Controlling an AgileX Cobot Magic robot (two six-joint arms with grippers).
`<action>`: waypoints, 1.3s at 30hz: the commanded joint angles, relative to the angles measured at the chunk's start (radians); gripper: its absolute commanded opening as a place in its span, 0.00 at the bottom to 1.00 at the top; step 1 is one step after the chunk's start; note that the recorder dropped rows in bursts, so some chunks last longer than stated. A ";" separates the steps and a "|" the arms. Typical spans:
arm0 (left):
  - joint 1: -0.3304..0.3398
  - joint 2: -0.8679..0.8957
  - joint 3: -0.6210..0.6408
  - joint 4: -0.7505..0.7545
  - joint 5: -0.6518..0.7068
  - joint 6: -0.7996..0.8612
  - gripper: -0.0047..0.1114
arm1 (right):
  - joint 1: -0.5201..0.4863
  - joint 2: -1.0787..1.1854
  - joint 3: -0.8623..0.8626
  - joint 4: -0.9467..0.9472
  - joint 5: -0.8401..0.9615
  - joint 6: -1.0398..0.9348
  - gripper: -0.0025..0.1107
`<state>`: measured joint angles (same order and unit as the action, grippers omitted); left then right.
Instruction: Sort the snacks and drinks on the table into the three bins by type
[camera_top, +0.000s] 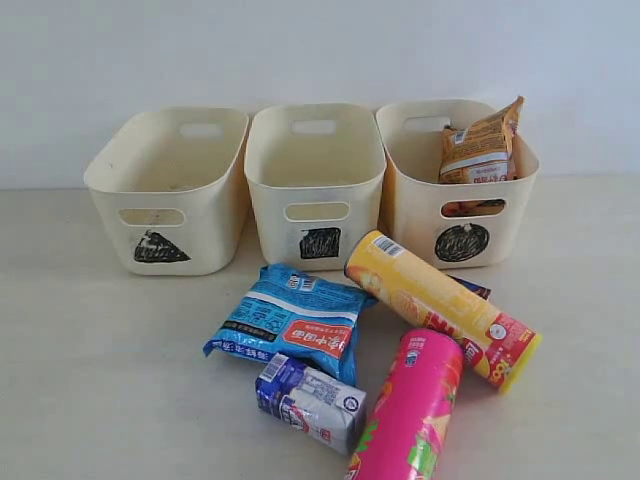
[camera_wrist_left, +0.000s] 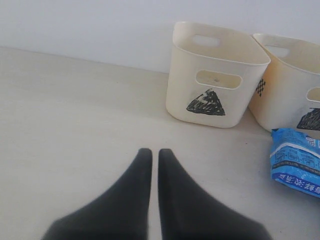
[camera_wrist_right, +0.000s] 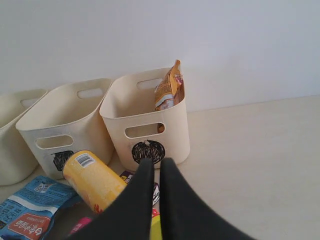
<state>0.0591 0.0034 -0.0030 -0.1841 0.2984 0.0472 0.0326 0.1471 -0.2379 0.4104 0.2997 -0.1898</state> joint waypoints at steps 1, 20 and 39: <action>0.002 -0.003 0.003 -0.008 -0.010 -0.001 0.07 | -0.003 -0.005 0.005 0.006 -0.003 0.005 0.03; 0.002 -0.003 0.003 -0.008 -0.010 -0.001 0.07 | -0.001 -0.046 0.026 -0.197 -0.013 0.005 0.03; 0.002 -0.003 0.003 -0.852 -0.606 -0.219 0.07 | -0.001 -0.147 0.238 -0.264 0.024 0.005 0.03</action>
<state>0.0591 0.0034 -0.0030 -0.9460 -0.1954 -0.1293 0.0326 0.0053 -0.0043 0.1578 0.3261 -0.1820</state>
